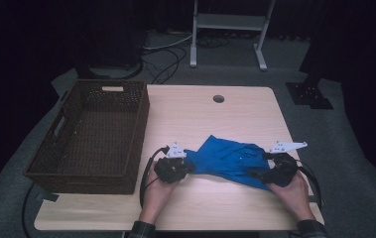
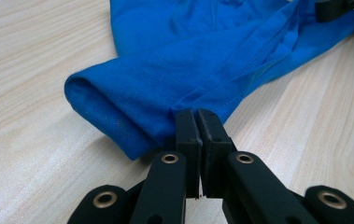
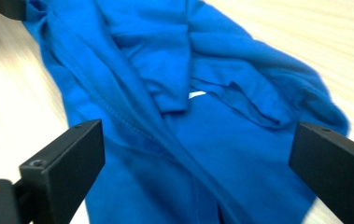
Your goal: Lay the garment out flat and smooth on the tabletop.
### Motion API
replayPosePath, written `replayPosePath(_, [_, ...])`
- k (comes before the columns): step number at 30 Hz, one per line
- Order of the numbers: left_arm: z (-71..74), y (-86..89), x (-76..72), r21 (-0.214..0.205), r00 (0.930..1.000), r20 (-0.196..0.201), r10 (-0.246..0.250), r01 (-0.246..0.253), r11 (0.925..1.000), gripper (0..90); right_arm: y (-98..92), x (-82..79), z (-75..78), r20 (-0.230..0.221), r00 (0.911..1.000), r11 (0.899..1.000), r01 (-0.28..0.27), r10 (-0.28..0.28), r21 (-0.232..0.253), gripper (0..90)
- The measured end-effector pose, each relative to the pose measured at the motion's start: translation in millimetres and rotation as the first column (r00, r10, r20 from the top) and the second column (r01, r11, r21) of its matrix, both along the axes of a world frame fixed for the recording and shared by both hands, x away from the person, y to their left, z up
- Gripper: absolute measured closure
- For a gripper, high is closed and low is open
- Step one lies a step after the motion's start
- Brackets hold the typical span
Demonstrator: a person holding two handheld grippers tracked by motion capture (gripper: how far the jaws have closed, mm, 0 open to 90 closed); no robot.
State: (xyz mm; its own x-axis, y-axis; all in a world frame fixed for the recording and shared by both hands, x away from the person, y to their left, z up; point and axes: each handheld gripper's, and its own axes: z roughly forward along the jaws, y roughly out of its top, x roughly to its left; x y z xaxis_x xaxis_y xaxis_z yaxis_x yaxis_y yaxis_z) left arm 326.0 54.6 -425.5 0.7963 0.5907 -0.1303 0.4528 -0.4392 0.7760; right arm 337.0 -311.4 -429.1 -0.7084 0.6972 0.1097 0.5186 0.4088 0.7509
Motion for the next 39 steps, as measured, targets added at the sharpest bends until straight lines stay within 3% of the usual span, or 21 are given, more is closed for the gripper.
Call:
replayPosePath(7, [-2.0, -1.4, 2.8, 0.010, 1.0000, -0.007, 0.001, -0.001, 0.9999, 88.2, 5.2, 17.3, -11.5, -0.093, 0.9956, 0.999, -0.014, 0.011, -0.031, 0.0])
replayPosePath(12, [-2.7, -2.0, 4.7, 0.010, 1.0000, -0.010, -0.001, 0.001, 0.9999, 88.2, 2.7, 25.2, -11.1, -0.109, 0.9940, 1.000, -0.010, 0.010, -0.003, 0.0])
replayPosePath(23, [-2.9, -2.9, 4.3, 0.012, 0.9999, -0.011, -0.009, 0.009, 0.9999, 88.2, 0.5, 56.0, -9.1, -0.119, 0.9925, 0.999, 0.026, -0.030, -0.036, 0.0])
replayPosePath(26, [-2.9, -3.0, 4.2, 0.013, 0.9999, -0.011, -0.009, 0.009, 0.9999, 88.2, 1.4, 61.8, -7.0, -0.136, 0.9903, 0.999, 0.027, -0.030, -0.019, 0.0])
replayPosePath(32, [-3.6, -3.5, 4.2, 0.014, 0.9998, -0.014, -0.011, 0.011, 0.9998, 88.1, 1.9, 63.6, 10.5, -0.069, 0.9970, 0.999, 0.038, -0.035, 0.038, 0.0])
replayPosePath(36, [-3.8, -3.4, 4.4, 0.013, 0.9998, -0.014, -0.012, 0.012, 0.9998, 88.1, 10.9, 69.8, 9.8, -0.068, 0.9973, 0.998, 0.031, -0.027, 0.056, 0.0])
replayPosePath(39, [-3.8, -3.0, 4.7, 0.012, 0.9998, -0.014, -0.013, 0.013, 0.9998, 88.1, 21.8, 67.1, 8.4, -0.071, 0.9975, 0.999, 0.006, -0.003, 0.038, 0.0])
